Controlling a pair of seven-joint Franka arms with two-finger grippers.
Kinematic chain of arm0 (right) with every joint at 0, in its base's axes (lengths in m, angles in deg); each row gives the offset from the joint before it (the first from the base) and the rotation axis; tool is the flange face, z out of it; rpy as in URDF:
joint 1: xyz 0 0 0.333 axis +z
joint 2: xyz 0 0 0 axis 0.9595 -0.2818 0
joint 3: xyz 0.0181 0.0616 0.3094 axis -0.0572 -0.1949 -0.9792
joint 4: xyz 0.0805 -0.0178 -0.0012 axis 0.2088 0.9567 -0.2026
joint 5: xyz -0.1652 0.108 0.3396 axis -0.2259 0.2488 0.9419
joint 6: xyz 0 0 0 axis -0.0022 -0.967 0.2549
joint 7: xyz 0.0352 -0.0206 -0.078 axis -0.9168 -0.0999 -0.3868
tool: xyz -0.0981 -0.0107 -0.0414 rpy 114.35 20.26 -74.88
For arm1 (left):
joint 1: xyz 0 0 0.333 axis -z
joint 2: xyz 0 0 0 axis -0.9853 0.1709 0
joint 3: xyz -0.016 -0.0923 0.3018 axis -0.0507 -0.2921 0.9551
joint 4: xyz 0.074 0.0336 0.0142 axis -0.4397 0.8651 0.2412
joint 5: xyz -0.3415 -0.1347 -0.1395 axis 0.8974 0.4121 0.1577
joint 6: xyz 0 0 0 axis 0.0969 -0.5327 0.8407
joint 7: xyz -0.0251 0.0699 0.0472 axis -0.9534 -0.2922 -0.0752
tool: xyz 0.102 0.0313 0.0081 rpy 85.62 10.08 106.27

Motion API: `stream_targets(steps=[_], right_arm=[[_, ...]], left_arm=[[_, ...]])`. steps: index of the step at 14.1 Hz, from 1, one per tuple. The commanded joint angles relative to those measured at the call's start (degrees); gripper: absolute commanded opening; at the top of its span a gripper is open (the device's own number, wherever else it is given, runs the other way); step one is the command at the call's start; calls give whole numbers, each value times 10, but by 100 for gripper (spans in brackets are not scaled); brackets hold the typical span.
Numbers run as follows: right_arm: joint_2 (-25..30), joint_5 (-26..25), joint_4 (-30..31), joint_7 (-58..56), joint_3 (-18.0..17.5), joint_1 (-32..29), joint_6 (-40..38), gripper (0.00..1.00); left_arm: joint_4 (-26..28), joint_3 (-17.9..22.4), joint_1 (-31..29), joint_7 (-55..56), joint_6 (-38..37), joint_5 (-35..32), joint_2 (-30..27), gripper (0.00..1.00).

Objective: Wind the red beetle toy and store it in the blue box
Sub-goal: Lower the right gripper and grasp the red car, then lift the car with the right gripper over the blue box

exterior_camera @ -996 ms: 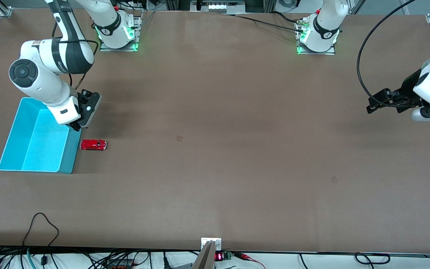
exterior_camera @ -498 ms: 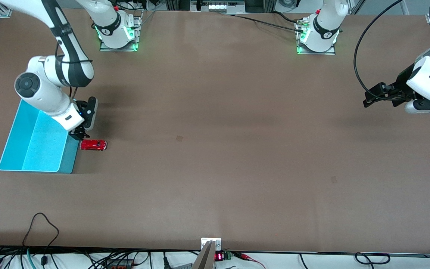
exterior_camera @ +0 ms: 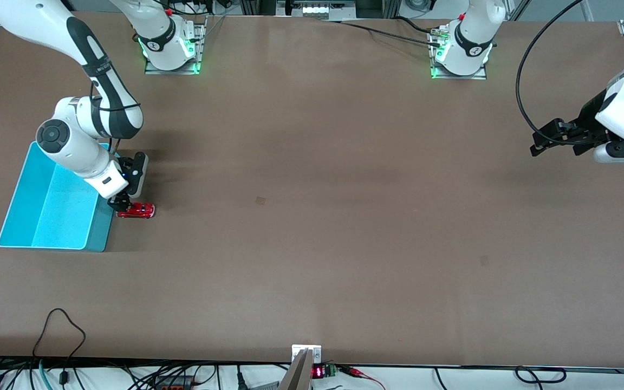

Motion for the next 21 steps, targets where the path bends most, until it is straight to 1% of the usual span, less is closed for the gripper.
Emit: stream_targets(steps=[1, 3, 8, 9, 10, 11, 12, 14, 15, 17, 19, 21], right_arm=[[-12, -6, -25, -9, -10, -13, 3, 100], [-29, -5, -39, -17, -9, -17, 4, 100], [-55, -6, -45, -18, -9, -26, 25, 100], [-56, -6, -46, -24, -9, -27, 25, 91], [-56, -6, -50, -40, -9, -27, 25, 65], [-55, -5, -53, -50, -9, -26, 23, 38], [-56, -5, -55, -49, -9, -24, 22, 20], [-55, -4, -55, -49, -10, -22, 22, 5], [-55, -2, -58, -39, -10, -21, 21, 0], [-54, 7, -61, -23, -12, -17, 20, 0], [-42, 11, -62, 54, -14, -4, 18, 0], [-10, 13, -68, 173, -18, 23, -20, 0]], left_arm=[[-5, 1, -6, -2, -12, -13, -1, 100], [-6, 0, -15, -2, -23, -13, -1, 100], [-6, -3, -16, -2, -23, -13, -1, 100], [-6, -3, -16, -2, -24, -13, -1, 100], [-6, -3, -16, -2, -24, -13, -1, 100], [-6, -3, -16, -2, -24, -13, -1, 100], [-6, -3, -15, -2, -24, -13, -1, 100], [-6, -3, -16, -2, -23, -13, -1, 100], [-6, -3, -15, -2, -23, -13, -1, 100], [-6, -3, -16, -2, -23, -12, -1, 100], [-6, -3, -16, -1, -23, -12, -1, 100], [-6, -3, -16, -1, -22, -12, 0, 100]])
